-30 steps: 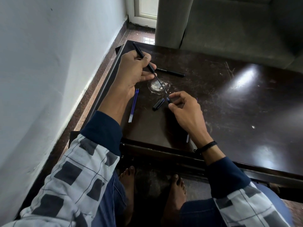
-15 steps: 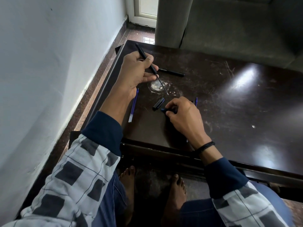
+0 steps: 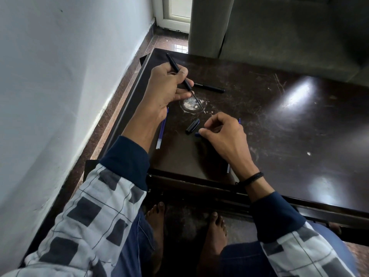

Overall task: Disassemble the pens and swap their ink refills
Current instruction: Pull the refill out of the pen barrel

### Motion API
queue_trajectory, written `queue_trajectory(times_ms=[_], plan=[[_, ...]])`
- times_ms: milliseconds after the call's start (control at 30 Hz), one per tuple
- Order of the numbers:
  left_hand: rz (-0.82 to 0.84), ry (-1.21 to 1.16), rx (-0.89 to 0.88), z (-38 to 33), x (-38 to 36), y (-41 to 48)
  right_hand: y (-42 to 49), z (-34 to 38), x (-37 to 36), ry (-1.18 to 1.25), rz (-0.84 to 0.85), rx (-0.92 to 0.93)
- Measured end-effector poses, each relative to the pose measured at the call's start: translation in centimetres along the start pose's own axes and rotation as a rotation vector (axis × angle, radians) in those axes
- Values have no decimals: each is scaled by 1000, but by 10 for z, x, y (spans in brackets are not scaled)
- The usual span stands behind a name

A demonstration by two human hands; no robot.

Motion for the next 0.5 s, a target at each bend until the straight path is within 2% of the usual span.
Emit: queue_trajectory(times_ms=[100, 200, 500], plan=[[-3, 3, 1, 1, 1, 0, -1, -1, 2, -32, -71, -7], [3, 17, -1, 2, 0, 0, -2, 3, 2, 37, -105, 50], [69, 70, 15, 5, -10, -3, -3, 6, -5, 36, -70, 125]])
Point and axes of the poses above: each hand's wrist, its own y-axis towards the middle knuckle, its own x-axis out of the back of the hand, z = x × y, the point moved 3 cm from there along y, towards the middle knuckle, and after that the axes turned 2 degrees about z, right-handed, at the moved point
